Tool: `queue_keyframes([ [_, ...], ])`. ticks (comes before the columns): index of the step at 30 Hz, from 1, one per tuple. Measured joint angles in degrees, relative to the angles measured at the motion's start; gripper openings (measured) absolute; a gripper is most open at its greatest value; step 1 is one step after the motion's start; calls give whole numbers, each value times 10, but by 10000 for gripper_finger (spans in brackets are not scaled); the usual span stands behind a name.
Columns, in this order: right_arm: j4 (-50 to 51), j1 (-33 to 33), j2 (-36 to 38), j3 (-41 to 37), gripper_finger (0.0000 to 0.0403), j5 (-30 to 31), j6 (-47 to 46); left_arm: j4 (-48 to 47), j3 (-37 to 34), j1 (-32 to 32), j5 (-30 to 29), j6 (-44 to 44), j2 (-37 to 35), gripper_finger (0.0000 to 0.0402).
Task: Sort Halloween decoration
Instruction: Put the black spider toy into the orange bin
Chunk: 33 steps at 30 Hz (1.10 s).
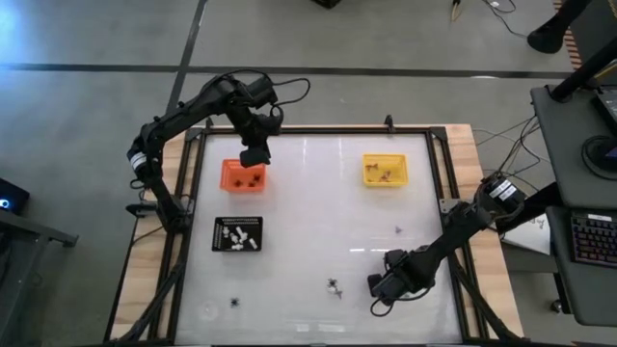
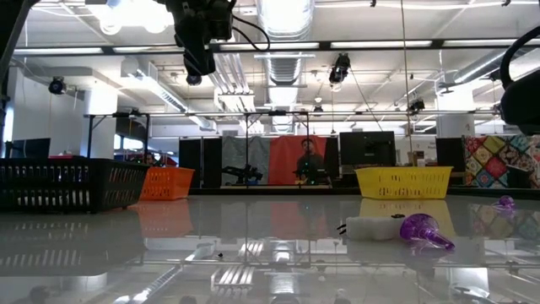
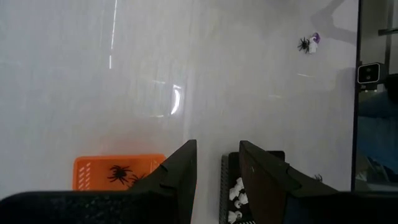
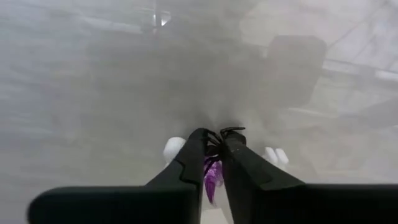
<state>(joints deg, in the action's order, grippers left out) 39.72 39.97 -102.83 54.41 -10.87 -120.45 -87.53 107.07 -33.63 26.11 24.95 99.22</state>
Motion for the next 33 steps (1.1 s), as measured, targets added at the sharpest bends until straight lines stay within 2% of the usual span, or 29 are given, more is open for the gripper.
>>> queue_keyframes([
  [4,0,0,0,0,12,3,-5,0,0,0,0,1,0,103],
  [11,40,1,15,14,9,18,-12,0,0,0,0,2,0,103],
  [20,112,2,70,31,8,94,-20,4,0,0,0,7,0,103],
  [23,107,0,76,30,8,123,-20,4,0,0,0,9,0,103],
  [29,96,-13,87,31,8,127,-3,4,0,0,0,15,0,103],
  [33,94,-19,103,32,8,150,7,5,0,0,-2,18,0,103],
])
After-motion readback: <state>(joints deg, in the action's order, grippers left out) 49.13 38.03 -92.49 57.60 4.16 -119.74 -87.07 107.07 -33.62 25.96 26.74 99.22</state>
